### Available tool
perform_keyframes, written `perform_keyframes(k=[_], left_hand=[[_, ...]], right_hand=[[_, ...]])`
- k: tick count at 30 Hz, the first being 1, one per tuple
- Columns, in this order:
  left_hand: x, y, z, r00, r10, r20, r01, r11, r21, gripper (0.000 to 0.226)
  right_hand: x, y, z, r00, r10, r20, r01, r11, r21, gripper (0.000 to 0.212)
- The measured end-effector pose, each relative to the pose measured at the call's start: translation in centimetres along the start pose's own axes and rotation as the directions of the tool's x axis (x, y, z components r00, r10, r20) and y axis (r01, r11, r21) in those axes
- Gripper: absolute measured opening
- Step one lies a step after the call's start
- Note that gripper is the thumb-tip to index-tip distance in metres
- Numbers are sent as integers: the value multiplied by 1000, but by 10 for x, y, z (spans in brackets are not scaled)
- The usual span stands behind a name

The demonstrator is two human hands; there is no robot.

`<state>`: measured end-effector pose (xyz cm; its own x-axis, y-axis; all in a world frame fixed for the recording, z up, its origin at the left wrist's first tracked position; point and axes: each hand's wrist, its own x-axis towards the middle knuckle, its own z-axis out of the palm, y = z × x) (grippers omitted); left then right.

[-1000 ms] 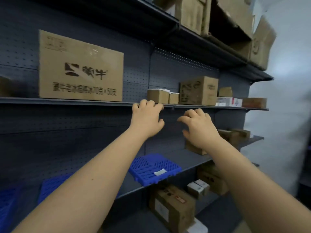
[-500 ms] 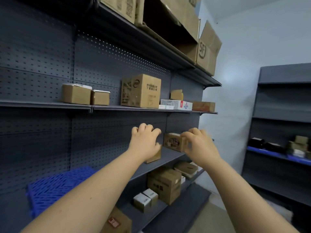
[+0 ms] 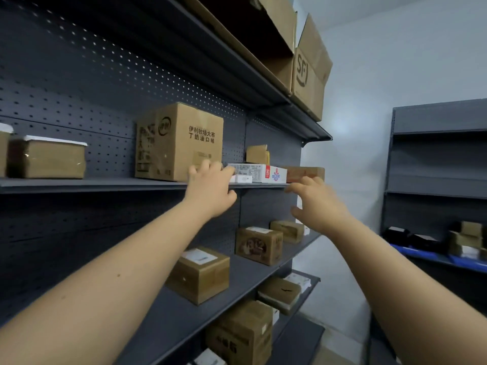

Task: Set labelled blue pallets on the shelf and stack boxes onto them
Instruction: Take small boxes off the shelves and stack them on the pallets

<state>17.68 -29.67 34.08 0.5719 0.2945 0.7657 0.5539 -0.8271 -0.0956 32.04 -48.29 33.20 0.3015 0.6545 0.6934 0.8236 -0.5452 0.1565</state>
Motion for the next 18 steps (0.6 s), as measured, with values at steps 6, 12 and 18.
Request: perform_keyframes(k=[6,12,18], left_hand=[[98,5,60,997,42,-62,-40,999,26,43],[145,20,139,1000,5,-9,-4,998,66,46],[185,30,195,993,-113,-17,114,970,213,44]], right_hand=[[92,36,50,993,16,-117,-7,997,73,44],[144,71,122,990,-41,-136,58,991,124,41],[196,106,191,964,-131,-231,186,955,233,40]])
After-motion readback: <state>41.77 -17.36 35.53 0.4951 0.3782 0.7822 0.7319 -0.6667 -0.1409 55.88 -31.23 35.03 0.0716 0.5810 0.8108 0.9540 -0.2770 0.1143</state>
